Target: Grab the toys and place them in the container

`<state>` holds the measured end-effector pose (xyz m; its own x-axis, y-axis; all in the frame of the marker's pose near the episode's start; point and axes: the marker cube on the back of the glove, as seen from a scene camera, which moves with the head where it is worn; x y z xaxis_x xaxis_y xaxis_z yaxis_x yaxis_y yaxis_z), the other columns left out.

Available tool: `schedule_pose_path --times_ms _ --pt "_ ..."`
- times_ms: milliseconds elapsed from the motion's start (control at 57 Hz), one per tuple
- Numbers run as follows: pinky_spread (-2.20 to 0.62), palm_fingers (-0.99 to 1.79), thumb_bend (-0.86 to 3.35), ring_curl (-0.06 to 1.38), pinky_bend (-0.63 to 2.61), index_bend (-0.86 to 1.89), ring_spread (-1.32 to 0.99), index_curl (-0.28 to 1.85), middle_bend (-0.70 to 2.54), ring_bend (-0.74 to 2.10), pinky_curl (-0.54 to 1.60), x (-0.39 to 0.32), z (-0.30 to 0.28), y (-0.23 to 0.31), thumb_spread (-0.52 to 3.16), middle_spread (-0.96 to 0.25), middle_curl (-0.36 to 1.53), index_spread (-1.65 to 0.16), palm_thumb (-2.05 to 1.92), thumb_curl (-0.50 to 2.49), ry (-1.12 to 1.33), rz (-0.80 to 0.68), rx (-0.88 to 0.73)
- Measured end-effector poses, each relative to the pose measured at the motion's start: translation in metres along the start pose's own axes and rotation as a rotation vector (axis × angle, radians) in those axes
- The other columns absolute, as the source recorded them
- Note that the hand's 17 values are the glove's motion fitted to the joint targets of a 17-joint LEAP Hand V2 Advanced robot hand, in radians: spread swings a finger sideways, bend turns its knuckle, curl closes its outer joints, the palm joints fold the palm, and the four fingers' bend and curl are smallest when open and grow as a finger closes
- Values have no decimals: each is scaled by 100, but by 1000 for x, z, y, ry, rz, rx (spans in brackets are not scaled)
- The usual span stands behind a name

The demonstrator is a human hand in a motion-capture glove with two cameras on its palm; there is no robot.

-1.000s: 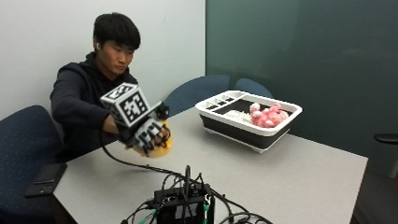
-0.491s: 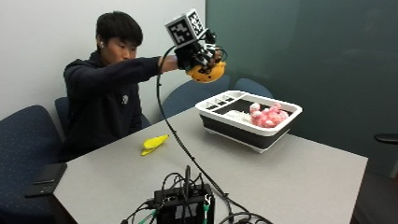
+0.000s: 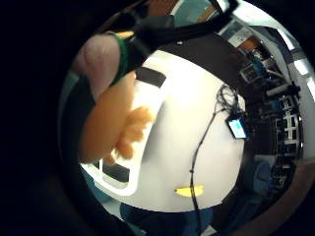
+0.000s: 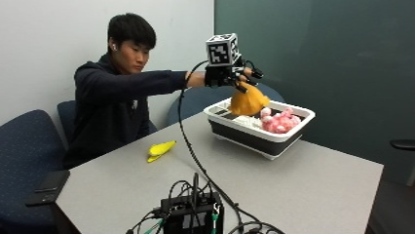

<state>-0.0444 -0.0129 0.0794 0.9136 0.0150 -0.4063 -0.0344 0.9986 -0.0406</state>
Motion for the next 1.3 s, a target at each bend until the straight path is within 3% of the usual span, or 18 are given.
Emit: schedule_pose_path --times_ms 53,228,368,491,614,719,982,1140,1298 --pt "-10 -52 13 57 137 32 -16 84 41 84 54 -11 -1 4 92 -11 72 -36 35 97 -85 91 -10" --pt "0 -27 5 43 113 13 -5 68 16 51 43 -8 -19 31 111 -1 58 -30 30 78 -77 63 -16" --pt "3 -12 2 40 99 13 -3 59 18 47 37 21 -42 73 119 0 52 -28 31 67 -105 -67 -8" --pt "2 29 6 39 78 24 -11 59 33 60 29 61 -44 107 127 -5 55 -29 42 63 2 -141 4" --pt "1 26 5 42 76 28 -15 63 33 60 30 123 -23 137 131 -9 55 -29 44 59 167 -279 -104" --pt "1 21 4 41 79 26 -16 63 32 56 31 134 20 174 132 -10 55 -29 45 55 134 -118 -221" --pt "4 -8 -3 31 79 29 -6 61 18 24 32 167 116 244 129 -6 49 -27 31 44 98 -240 -571" --pt "4 -6 -1 27 75 34 -3 61 15 16 31 170 146 257 128 -3 44 -25 31 41 141 -272 -515" --pt "5 6 7 25 67 62 -2 66 15 16 29 164 153 256 132 -3 39 -26 48 44 113 -342 -453"
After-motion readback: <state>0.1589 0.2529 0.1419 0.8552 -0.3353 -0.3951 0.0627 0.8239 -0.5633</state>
